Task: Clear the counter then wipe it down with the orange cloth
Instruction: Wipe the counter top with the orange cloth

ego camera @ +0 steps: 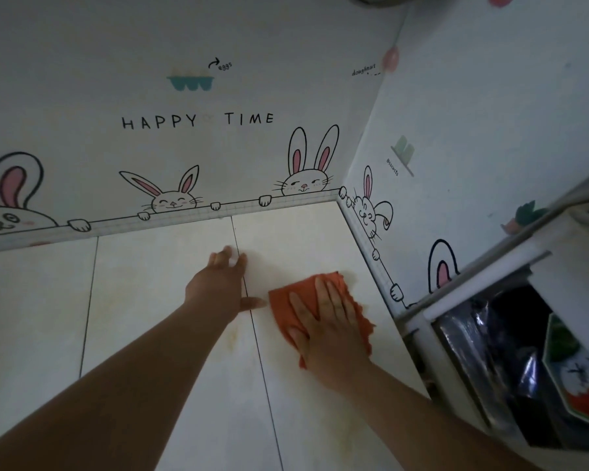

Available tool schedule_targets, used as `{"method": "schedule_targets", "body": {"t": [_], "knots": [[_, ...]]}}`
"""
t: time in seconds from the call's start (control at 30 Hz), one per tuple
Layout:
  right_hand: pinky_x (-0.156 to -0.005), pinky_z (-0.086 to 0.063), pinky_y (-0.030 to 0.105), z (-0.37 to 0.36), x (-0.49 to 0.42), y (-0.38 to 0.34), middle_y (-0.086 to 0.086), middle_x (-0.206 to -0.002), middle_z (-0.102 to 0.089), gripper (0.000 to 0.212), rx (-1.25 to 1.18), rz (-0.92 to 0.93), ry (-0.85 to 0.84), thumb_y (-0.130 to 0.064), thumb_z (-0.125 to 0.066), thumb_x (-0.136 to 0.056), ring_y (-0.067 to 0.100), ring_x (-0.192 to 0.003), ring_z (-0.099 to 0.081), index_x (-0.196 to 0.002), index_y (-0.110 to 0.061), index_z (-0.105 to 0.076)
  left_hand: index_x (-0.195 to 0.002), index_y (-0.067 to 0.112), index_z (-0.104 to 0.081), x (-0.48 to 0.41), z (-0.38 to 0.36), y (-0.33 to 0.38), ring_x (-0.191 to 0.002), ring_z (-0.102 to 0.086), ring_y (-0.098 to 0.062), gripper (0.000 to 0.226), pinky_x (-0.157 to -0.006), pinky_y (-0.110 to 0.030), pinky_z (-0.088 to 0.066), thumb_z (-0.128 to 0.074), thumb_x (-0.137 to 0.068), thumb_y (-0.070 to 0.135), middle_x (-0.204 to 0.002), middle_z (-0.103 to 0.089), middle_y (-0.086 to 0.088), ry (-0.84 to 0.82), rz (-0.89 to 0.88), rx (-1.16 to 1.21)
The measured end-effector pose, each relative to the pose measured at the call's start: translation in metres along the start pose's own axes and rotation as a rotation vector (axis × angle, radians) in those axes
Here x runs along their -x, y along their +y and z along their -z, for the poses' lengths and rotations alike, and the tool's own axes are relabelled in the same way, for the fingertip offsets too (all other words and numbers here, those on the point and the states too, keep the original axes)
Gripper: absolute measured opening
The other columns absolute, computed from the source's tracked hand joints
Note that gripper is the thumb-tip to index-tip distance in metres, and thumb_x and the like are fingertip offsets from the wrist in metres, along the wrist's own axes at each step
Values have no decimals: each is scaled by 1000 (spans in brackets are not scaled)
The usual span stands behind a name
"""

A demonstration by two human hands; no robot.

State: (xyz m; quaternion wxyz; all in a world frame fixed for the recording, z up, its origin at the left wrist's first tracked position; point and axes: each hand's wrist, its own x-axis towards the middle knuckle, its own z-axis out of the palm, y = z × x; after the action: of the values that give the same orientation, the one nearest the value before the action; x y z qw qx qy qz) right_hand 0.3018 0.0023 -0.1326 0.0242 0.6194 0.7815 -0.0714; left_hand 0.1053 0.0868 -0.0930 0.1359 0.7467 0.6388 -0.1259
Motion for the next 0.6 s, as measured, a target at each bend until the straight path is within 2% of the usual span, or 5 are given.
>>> {"method": "schedule_targets", "body": {"t": [0.1,0.3,0.4,0.5,0.6], "knots": [[-117,9,48,9,-62,-9,12,-160,13,58,-76,-54,-50,-56,-23,-95,28,-145,18,-149,-41,-8,-150,24,-3,-1,0,-1,-141,-22,-24,100,-94,-42,-46,-51,-76,72,-158,2,-4,-6,6,18],[-114,15,46,28,-167,-34,5,-159,21,56,-88,-45,-182,-60,-17,-95,24,-144,24,-148,-47,-4,-151,27,-2,1,-4,-3,-143,-20,-23,103,-102,-42,-43,-56,-75,70,-160,2,-1,29,3,83],[-116,13,43,27,-145,-28,3,-161,14,52,-113,33,-129,-57,-18,-97,21,-145,20,-147,-48,-10,-151,26,-8,2,-3,-1,-142,-24,-24,101,-100,-41,-43,-56,-74,70,-159,-2,-2,26,7,82],[-118,8,42,18,-88,-18,4,-162,2,52,-170,104,-44,-52,-31,-96,20,-147,12,-146,-49,-18,-147,27,-21,2,-2,-1,-134,-34,-22,94,-92,-39,-48,-58,-72,70,-152,-11,-2,24,13,86],[-119,1,45,4,-24,-9,3,-161,-12,51,-152,141,53,-49,-25,-95,23,-148,0,-146,-42,-29,-149,24,-10,0,-4,-2,-136,-28,-23,98,-91,-40,-48,-57,-75,68,-153,-6,-3,6,-16,52]]}}
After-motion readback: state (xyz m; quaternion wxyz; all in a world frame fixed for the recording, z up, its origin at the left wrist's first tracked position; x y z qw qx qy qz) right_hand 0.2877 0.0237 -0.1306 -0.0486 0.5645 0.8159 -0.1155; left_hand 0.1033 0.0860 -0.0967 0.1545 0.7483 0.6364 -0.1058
